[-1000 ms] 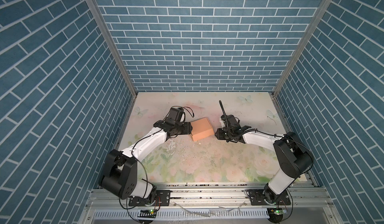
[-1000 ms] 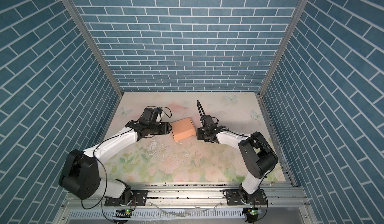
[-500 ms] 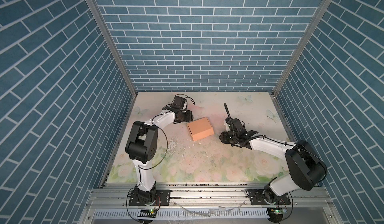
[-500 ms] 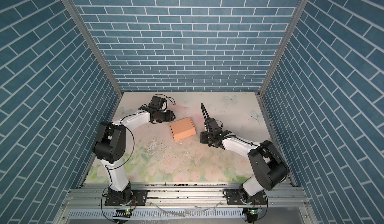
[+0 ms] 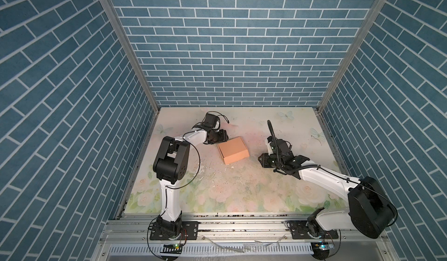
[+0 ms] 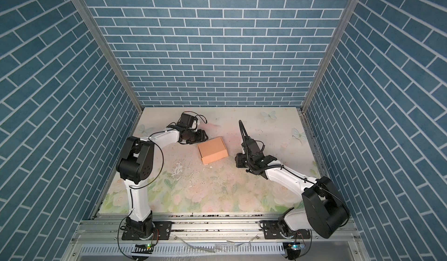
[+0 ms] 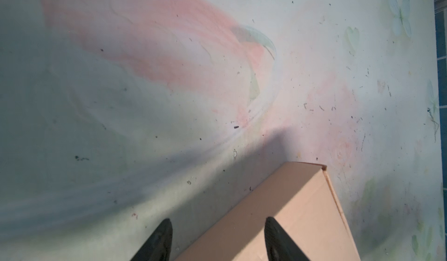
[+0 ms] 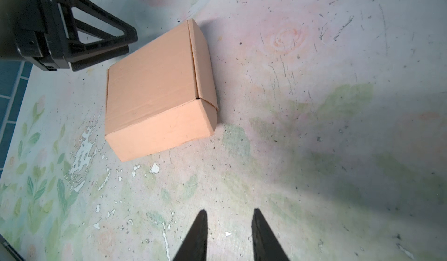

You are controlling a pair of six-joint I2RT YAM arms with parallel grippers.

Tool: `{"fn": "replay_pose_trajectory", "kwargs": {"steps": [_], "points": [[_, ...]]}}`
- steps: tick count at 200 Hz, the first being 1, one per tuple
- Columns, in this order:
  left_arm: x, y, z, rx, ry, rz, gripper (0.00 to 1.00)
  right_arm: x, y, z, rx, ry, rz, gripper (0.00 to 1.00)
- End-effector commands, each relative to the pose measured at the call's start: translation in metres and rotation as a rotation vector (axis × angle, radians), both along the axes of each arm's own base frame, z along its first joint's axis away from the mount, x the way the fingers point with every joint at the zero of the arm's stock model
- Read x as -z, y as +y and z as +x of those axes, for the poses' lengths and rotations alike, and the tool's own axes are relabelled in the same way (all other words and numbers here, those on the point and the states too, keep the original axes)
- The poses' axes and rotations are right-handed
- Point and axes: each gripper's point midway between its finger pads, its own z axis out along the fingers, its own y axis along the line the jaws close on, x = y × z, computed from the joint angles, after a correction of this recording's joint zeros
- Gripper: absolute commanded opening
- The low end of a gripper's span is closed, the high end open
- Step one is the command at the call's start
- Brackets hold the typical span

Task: Fold the paper box
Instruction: 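Lift both grippers off the closed box and draw them apart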

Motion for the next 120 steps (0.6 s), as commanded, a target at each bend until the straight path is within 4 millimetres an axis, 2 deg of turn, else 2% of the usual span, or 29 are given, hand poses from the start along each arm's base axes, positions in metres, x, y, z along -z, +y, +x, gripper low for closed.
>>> {"fn": "replay_pose_trajectory", "kwargs": {"steps": [1,61,120], "points": [[-0.002,-0.001,-0.010,-0.009,0.012,-0.051,0.62,0.005,-0.003,-0.002,0.028,0.020,-0.003,0.33],[-0.006,-0.005,-0.040,-0.013,0.028,-0.107,0.61,0.014,0.000,-0.001,0.023,0.036,-0.005,0.33],[-0.012,-0.017,-0.086,0.026,0.039,-0.110,0.60,0.024,-0.003,0.003,0.041,0.061,-0.023,0.33]]}}
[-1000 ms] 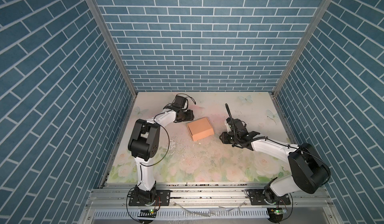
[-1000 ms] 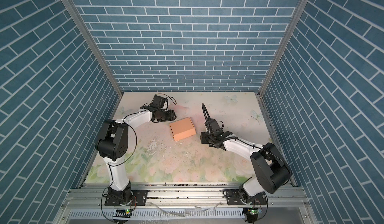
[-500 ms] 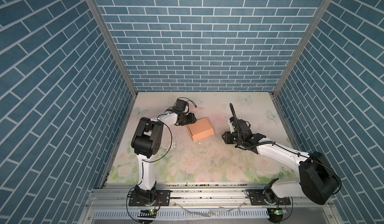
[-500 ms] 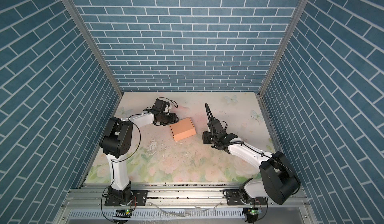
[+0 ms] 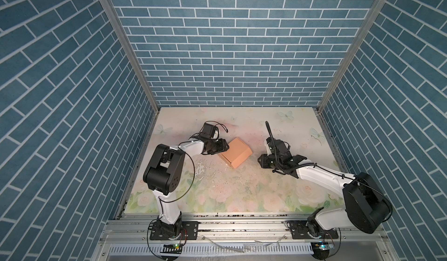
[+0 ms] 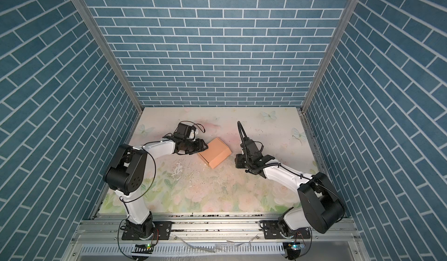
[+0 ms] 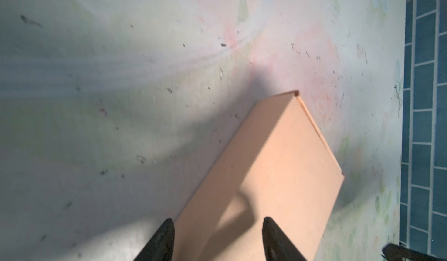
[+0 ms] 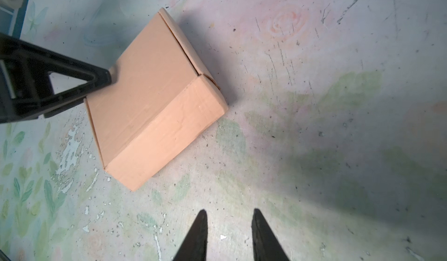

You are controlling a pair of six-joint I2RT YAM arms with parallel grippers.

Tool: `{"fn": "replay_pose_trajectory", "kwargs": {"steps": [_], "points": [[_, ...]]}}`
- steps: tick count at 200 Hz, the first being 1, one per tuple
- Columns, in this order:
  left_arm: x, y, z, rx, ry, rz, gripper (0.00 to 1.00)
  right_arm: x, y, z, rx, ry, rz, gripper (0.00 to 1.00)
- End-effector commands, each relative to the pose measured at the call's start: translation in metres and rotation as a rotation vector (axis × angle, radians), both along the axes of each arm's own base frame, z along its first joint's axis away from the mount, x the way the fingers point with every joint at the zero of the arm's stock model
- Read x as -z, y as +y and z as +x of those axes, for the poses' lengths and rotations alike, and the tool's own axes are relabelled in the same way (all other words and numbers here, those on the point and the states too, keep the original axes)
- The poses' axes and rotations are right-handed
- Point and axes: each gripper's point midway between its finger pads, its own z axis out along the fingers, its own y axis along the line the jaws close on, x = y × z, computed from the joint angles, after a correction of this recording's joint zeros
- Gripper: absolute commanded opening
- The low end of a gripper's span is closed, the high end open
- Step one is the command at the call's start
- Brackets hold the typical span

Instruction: Fold the paper box

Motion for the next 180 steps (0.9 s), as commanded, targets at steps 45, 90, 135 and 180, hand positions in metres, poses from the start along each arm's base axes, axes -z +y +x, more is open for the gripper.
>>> {"fn": "replay_pose_trajectory", "kwargs": {"steps": [45,90,135,180], "points": [[-0.003,-0.019,-0.051,0.056,0.014,-0.010,0.60,0.018,-0.003,0.007,0.037,0.039,-0.020,0.33],[-0.013,-0.002,-0.055,0.043,-0.005,0.037,0.60,0.022,-0.003,0.022,0.052,0.050,-0.030,0.33],[-0.030,0.028,-0.033,-0.014,-0.048,0.102,0.61,0.019,0.001,0.035,0.058,0.051,-0.033,0.34],[-0.015,0.048,-0.008,-0.021,-0.020,0.269,0.62,0.022,0.003,0.044,0.080,0.069,-0.051,0.34]]}}
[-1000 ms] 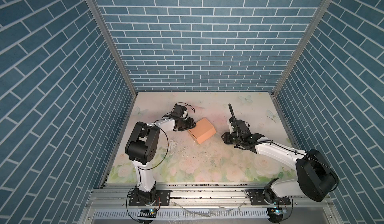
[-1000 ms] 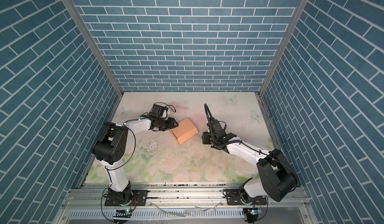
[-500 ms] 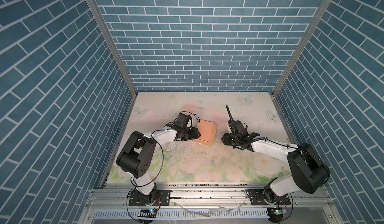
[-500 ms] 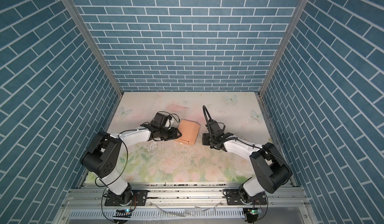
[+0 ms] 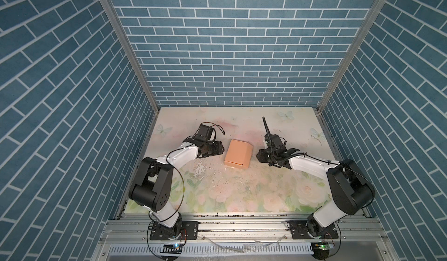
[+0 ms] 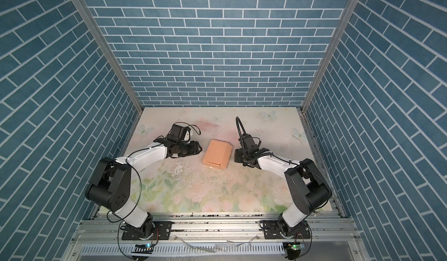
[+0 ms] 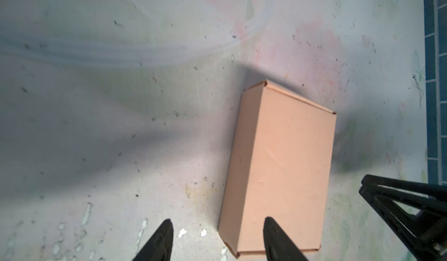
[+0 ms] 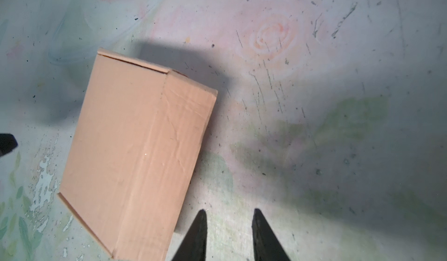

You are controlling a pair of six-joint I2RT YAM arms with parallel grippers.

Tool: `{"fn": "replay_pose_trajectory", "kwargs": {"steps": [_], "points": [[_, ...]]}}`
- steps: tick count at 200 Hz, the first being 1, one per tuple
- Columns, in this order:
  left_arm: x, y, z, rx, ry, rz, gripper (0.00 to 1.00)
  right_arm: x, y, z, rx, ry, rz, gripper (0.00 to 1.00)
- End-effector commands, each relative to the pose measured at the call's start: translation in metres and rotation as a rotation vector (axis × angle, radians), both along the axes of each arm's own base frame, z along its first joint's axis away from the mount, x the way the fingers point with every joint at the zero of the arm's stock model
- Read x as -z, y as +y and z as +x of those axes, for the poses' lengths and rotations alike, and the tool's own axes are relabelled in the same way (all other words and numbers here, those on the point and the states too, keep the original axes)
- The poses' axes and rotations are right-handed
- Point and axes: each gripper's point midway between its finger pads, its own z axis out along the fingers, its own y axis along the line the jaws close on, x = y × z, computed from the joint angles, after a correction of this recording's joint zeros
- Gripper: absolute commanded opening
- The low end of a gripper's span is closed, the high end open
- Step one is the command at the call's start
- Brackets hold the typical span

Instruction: Fold the paper box

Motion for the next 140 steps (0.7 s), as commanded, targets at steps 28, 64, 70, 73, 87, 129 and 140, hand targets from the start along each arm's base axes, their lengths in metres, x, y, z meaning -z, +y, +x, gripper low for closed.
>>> {"fn": "replay_pose_trajectory", "kwargs": {"steps": [28,64,70,73,87,129,140], "points": [[0.035,0.011,0.015,0.020,0.076,0.159,0.61,0.008,-0.005,0.014,0.064,0.043,-0.074,0.34],[0.049,-0.001,0.024,0.040,0.098,0.164,0.62,0.016,-0.003,0.022,0.079,0.066,-0.102,0.34],[0.049,-0.003,0.025,0.046,0.099,0.166,0.61,0.018,-0.003,0.023,0.080,0.071,-0.107,0.34],[0.050,-0.005,0.025,0.049,0.099,0.168,0.61,0.019,-0.003,0.024,0.081,0.073,-0.108,0.34],[0.050,-0.010,0.027,0.061,0.101,0.167,0.61,0.023,-0.001,0.026,0.081,0.083,-0.115,0.34],[0.053,-0.028,0.029,0.098,0.103,0.169,0.62,0.031,0.005,0.035,0.083,0.101,-0.135,0.34],[0.056,-0.035,0.028,0.114,0.109,0.175,0.62,0.032,0.006,0.038,0.083,0.103,-0.142,0.34]]}}
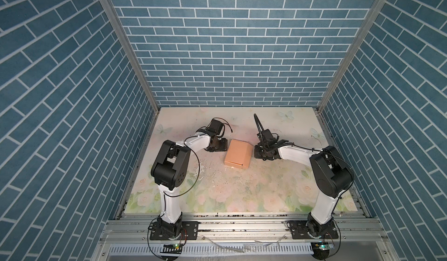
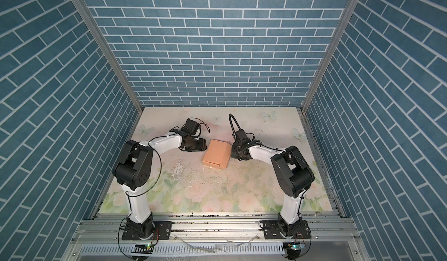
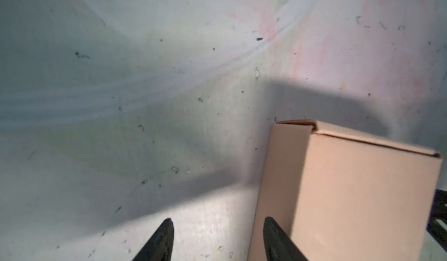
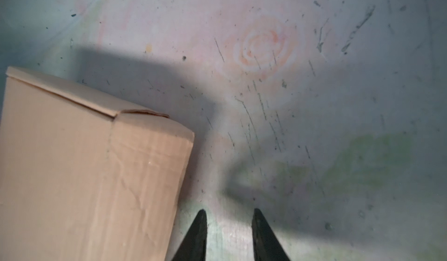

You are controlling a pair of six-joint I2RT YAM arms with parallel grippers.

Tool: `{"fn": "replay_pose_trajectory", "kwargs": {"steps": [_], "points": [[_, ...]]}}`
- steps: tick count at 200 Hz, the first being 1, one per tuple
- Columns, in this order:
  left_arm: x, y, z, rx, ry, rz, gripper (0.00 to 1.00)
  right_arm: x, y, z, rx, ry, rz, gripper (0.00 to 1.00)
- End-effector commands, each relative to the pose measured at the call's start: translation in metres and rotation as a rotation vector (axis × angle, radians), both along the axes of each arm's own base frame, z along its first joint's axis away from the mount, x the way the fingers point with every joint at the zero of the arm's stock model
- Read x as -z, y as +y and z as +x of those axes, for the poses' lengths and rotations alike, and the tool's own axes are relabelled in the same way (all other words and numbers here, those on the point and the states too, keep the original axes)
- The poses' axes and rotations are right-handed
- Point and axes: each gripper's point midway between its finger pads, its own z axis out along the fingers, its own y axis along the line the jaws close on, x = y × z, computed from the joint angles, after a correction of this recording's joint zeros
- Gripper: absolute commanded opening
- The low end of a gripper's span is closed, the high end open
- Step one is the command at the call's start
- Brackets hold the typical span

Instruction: Fold the paper box

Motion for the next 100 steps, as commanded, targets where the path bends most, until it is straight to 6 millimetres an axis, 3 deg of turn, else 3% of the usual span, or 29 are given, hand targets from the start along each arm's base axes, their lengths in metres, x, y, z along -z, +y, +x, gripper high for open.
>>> {"fn": "replay_pose_trajectory", "kwargs": {"steps": [1,61,100], "points": [[0.009,-0.011,-0.004,0.040,0.028,0.025,0.62,0.003,-0.003,0.005,0.040,0.022,-0.026,0.34],[0.012,-0.043,-0.007,0.098,0.033,0.017,0.61,0.020,0.005,0.010,0.027,0.064,-0.070,0.34],[0.013,-0.049,-0.009,0.108,0.037,0.012,0.61,0.026,0.015,0.012,0.005,0.066,-0.046,0.34]]}}
